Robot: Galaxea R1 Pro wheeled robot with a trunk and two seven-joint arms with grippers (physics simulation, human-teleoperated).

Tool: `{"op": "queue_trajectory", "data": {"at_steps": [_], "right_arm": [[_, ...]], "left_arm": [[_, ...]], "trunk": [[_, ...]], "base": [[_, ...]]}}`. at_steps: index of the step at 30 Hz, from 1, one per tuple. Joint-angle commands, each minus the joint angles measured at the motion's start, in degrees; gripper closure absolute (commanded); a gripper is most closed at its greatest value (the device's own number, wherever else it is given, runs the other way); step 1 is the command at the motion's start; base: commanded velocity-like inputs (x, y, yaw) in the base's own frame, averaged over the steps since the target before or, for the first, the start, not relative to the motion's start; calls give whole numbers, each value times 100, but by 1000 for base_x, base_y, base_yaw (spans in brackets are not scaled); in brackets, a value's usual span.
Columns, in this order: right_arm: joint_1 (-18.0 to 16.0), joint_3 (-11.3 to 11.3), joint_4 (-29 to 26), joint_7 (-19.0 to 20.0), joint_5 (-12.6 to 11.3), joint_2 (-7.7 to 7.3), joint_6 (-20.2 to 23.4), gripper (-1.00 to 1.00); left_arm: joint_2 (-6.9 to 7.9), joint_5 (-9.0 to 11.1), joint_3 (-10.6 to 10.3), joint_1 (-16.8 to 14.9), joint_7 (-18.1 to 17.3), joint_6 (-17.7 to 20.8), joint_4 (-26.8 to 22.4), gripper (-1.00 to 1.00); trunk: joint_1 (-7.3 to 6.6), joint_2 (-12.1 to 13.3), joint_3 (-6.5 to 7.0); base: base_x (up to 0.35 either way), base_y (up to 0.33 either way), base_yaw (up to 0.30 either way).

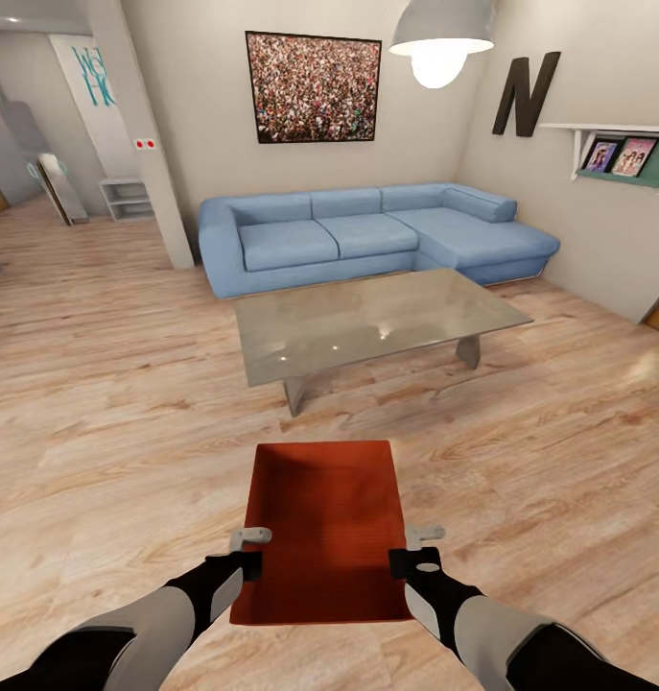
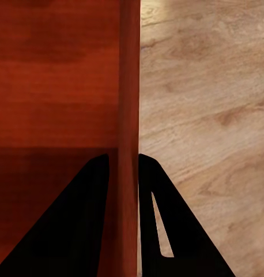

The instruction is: Move the two storage containers from the living room to the garage. In the garage, place one container on the floor and stack the other container on top of it (either order is fine).

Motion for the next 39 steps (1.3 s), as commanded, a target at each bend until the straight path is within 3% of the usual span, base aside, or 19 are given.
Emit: {"op": "queue_trajectory", "data": {"at_steps": [1,11,39], "right_arm": [[-2,-5,91,-15,-127,1,-26,100],[-2,-5,91,-15,-127,3,-35,100],[-2,-10,92,-15,-127,1,-36,100]], "left_arm": [[140,-56,-125,-1,52,-140,-30,100],[139,-56,-126,-1,52,-142,-30,100],[132,-56,-127,-1,65,-158,-39,100]], "trunk": [[0,-2,-4],[0,-2,-4],[0,-2,-4]], "base": [[0,0,0],[0,0,56],[0,0,285]]}}
